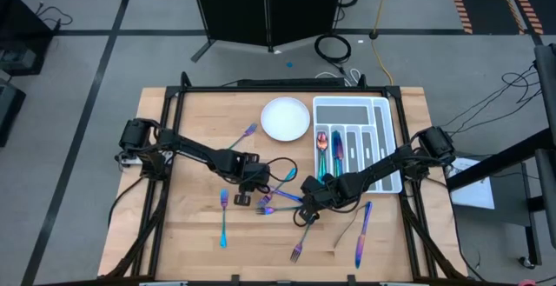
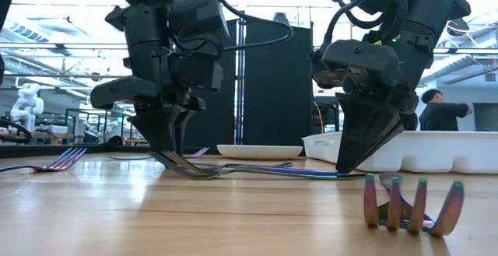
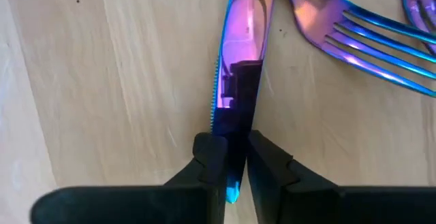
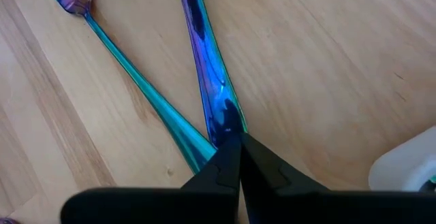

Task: Sort silverware
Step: Put the purple knife on the white silverware tray, then put the purple table knife into the white silverware tray

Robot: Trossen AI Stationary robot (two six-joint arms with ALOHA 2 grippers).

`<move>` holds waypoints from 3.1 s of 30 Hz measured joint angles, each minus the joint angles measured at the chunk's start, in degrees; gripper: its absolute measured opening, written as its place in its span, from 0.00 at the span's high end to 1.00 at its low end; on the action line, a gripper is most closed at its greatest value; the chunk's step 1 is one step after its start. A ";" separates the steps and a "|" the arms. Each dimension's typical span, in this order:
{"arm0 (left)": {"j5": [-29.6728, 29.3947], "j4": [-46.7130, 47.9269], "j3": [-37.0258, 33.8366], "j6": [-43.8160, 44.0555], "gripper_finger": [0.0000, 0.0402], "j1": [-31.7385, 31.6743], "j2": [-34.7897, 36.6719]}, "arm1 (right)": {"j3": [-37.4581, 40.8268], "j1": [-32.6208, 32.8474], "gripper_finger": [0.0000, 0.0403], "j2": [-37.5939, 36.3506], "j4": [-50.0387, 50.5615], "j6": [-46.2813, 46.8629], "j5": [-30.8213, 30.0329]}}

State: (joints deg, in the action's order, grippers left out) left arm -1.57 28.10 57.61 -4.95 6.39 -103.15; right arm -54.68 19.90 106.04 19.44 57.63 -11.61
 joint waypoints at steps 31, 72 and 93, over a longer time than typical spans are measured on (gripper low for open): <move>10.65 13.08 7.36 -9.35 0.90 -8.36 0.07 | -4.79 -4.17 0.81 -5.05 3.80 -11.35 -2.88; 33.56 5.31 5.00 -19.43 0.68 -13.74 0.15 | -4.31 -3.69 1.00 -2.01 9.03 -1.42 4.28; 54.36 -11.34 -12.48 27.62 0.54 -28.87 0.41 | -4.15 -3.58 1.00 -1.90 8.62 -1.40 3.12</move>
State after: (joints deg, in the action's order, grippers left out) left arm 52.79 16.76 45.13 22.67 -22.48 -102.75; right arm -58.83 16.32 104.14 28.06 56.23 -8.49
